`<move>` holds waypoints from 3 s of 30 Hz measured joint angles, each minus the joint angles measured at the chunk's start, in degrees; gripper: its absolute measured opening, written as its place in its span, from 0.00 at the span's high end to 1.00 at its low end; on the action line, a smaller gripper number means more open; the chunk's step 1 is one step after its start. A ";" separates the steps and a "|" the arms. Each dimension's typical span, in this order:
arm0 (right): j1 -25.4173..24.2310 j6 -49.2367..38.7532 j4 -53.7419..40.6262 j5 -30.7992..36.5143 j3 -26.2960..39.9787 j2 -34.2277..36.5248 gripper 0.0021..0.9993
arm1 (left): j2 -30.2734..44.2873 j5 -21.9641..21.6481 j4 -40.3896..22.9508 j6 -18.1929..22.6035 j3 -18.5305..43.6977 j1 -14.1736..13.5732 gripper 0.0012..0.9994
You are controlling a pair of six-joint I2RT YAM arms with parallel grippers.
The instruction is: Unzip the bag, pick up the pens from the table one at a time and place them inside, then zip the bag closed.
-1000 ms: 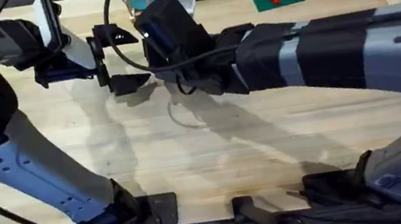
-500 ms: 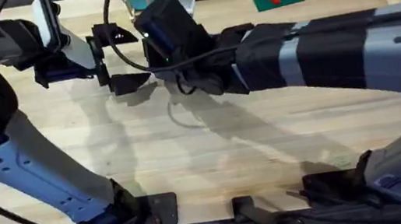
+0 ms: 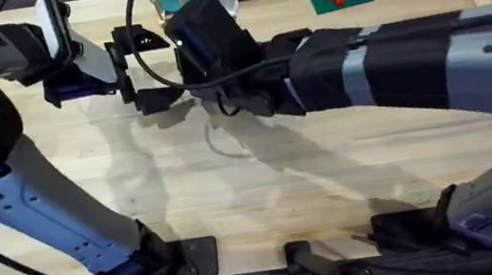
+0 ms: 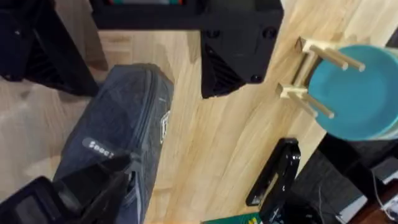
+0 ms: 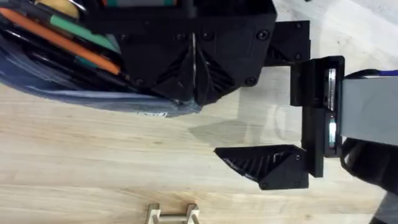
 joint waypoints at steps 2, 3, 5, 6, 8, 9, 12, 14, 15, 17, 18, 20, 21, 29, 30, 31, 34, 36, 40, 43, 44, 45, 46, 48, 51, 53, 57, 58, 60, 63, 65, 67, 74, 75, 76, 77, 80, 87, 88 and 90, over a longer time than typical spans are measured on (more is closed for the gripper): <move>0.00 -0.02 0.00 0.00 0.00 0.00 0.97 | 0.00 0.01 1.24 -0.42 0.00 -0.90 0.01; 0.00 -0.03 0.00 0.02 0.00 0.00 0.97 | 0.00 -0.01 2.04 -0.86 0.00 -1.47 0.01; 0.00 -0.16 0.00 0.05 0.00 0.00 0.97 | 0.00 -0.01 4.13 -2.41 0.00 -2.88 0.01; 0.00 -0.24 0.00 0.09 0.00 0.00 0.97 | 0.00 -0.02 5.15 -3.35 0.00 -3.64 0.01; 0.00 -0.77 0.00 0.11 0.00 0.00 0.97 | 0.00 -0.14 6.79 -5.20 0.00 -4.97 0.01; 0.00 -1.01 0.00 0.11 0.00 0.00 0.97 | 0.00 -0.27 7.33 -6.01 0.00 -5.56 0.01; 0.00 -1.44 0.00 0.11 0.00 0.00 0.97 | 0.00 -0.92 8.26 -8.23 0.00 -7.16 0.01; 0.00 -1.51 0.00 0.11 0.00 0.00 0.97 | 0.00 -1.62 8.34 -9.11 0.00 -7.96 0.01; 0.00 -1.56 0.00 0.11 0.00 0.00 0.97 | 0.00 -1.97 8.34 -9.45 0.00 -8.37 0.01; 0.00 -1.66 0.00 0.11 0.00 0.00 0.97 | 0.00 -2.75 8.34 -9.91 0.00 -9.08 0.01; 0.00 -1.68 0.00 0.11 0.00 0.00 0.97 | 0.00 -3.11 8.34 -10.11 0.00 -9.34 0.01; 0.00 -1.68 0.00 0.11 0.00 0.00 0.97 | 0.00 -3.68 8.34 -10.40 0.00 -9.77 0.01; 0.00 -1.68 0.00 0.11 0.00 0.00 0.97 | 0.00 -3.90 8.34 -10.58 0.00 -9.87 0.01; 0.00 -1.68 0.00 0.11 0.00 0.00 0.97 | 0.00 -4.75 8.31 -11.53 0.00 -9.91 0.01; 0.00 -1.68 0.00 0.11 0.00 0.00 0.97 | 0.00 -4.75 8.31 -11.63 0.00 -9.91 0.01; 0.00 -1.68 0.00 0.13 0.00 0.00 0.97 | 0.00 -4.75 8.34 -11.63 0.00 -9.91 0.01; 0.00 -1.68 0.00 0.11 0.00 0.00 0.97 | 0.00 -4.75 8.30 -11.67 0.00 -9.91 0.04; 0.00 -1.68 0.01 0.11 0.00 0.00 0.97 | 0.00 -4.75 8.29 -11.67 0.00 -9.91 0.09; 0.00 -1.68 0.00 0.11 0.00 0.00 0.97 | 0.00 -4.75 8.25 -11.70 0.00 -9.91 0.19; 0.00 -1.68 0.00 0.13 0.00 0.00 0.97 | -0.02 -4.71 8.06 -11.96 -0.01 -9.91 0.39; 0.00 -1.68 0.00 0.13 0.00 0.00 0.97 | 0.00 -4.69 8.03 -12.02 -0.02 -9.91 0.47; 0.00 -1.68 0.00 0.13 0.00 0.00 0.97 | 0.00 -4.69 8.03 -12.11 -0.02 -9.91 0.54; 0.00 -1.68 0.00 0.13 0.00 0.00 0.97 | -0.02 -4.67 7.97 -12.20 -0.02 -9.91 0.61; 0.00 -1.68 -0.02 0.13 0.00 0.00 0.97 | 0.00 -4.58 7.86 -12.25 -0.02 -9.91 0.74; 0.00 -1.68 -0.22 0.11 0.00 0.00 0.97 | 0.00 -4.45 7.84 -12.36 -0.02 -9.91 0.91; 0.00 -1.68 -0.26 0.13 0.00 0.00 0.97 | 0.00 -4.42 7.86 -12.41 -0.02 -9.91 0.95; 0.00 -1.75 -0.24 0.13 0.00 0.00 0.97 | 0.00 -4.36 7.86 -12.46 -0.02 -9.91 0.96; 0.00 -2.04 -0.24 0.13 0.00 0.00 0.97 | 0.00 -4.36 7.86 -12.44 -0.02 -9.91 0.96; 0.00 -2.56 -0.24 0.13 0.00 0.00 0.97 | 0.00 -4.34 7.86 -12.46 -0.02 -9.91 0.96; 0.00 -2.95 -0.28 0.13 0.00 0.00 0.97 | 0.00 -4.32 7.86 -12.46 -0.02 -9.91 0.96; 0.00 -2.97 -0.34 0.13 0.00 0.00 0.97 | 0.00 -4.32 7.86 -12.46 -0.02 -9.91 0.96; 0.00 -2.99 -0.55 0.13 0.00 0.00 0.97 | -0.02 -4.32 7.86 -12.46 -0.02 -9.91 0.96; 0.00 -3.17 -2.36 1.63 0.00 0.00 0.97 | 0.00 -4.34 7.90 -12.46 -0.02 -9.91 0.96; 0.00 -3.19 -2.61 1.70 0.00 0.00 0.97 | 0.00 -4.34 7.90 -12.46 -0.02 -9.91 0.96; 0.00 -3.19 -2.93 1.77 0.00 0.00 0.97 | 0.00 -4.36 7.90 -12.46 -0.02 -9.91 0.96; 0.00 -3.19 -3.26 1.86 0.00 -0.02 0.97 | 0.00 -4.36 7.92 -12.46 -0.02 -9.91 0.96; 0.00 -3.15 -4.49 2.75 0.00 -0.17 0.97 | 0.00 -4.36 7.94 -12.46 -0.02 -9.91 0.96; -0.05 -3.15 -6.76 4.33 0.00 -0.28 0.97 | 0.00 -4.38 8.00 -12.46 -0.02 -9.91 0.96; -0.11 -3.14 -7.19 4.42 0.00 -0.31 0.97 | 0.00 -4.37 8.01 -12.45 -0.02 -9.91 0.96; -0.40 -3.15 -8.03 4.45 0.00 -0.47 0.97 | 0.00 -4.36 7.99 -12.46 -0.02 -9.91 0.96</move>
